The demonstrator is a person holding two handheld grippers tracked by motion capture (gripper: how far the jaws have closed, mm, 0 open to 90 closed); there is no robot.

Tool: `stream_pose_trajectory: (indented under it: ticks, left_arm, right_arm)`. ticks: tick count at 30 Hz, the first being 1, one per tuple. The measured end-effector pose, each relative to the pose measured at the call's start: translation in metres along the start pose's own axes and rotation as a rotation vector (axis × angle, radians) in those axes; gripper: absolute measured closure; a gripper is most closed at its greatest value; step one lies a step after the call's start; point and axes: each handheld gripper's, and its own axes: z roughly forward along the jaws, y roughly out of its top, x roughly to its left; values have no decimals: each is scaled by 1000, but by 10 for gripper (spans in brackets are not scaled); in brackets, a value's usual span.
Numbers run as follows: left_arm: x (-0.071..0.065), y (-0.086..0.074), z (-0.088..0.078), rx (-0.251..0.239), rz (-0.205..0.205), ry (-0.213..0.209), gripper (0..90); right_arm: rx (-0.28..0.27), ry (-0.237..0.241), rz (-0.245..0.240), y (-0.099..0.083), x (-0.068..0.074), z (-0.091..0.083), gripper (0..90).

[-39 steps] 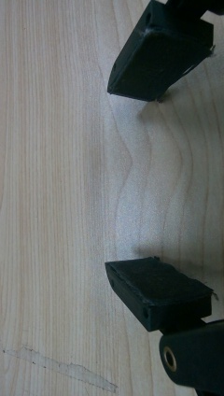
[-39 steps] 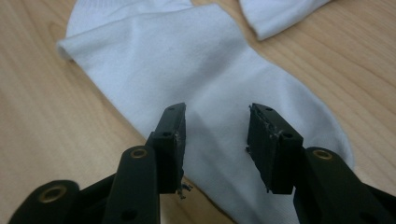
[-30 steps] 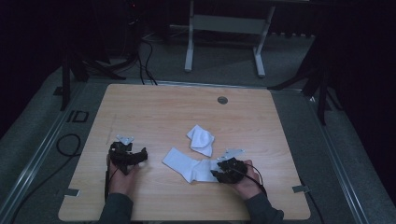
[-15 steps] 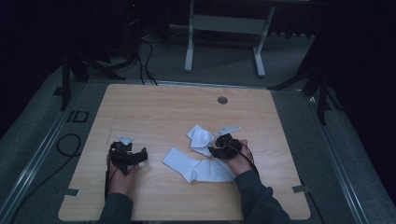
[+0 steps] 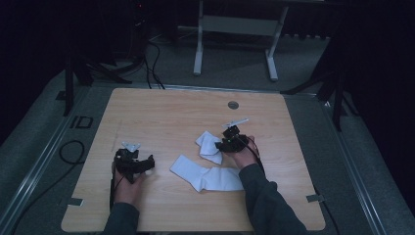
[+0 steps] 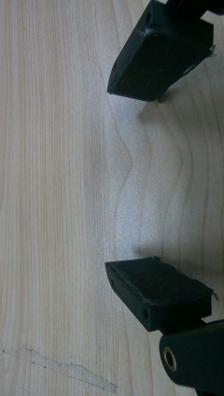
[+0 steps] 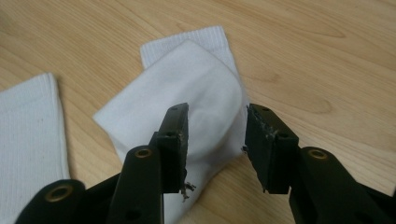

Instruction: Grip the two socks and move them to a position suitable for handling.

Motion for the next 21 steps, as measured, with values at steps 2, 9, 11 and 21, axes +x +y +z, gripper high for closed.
stream_pose_trajectory:
  ticks: [2,9,11,21]
  left_arm:
    - [0,0,0,0,0,0,132]
    - [0,0,0,1,0,0,132]
    - [0,0,0,0,0,0,132]
    - [0,0,0,0,0,0,133]
  right_arm:
    - [18,-3,-1,1,0,4,684]
    - [23,-37,-64,1,6,0,887]
    - [9,-41,-84,2,8,-6,887]
    - [-68,-59,-105,9,5,-46,885]
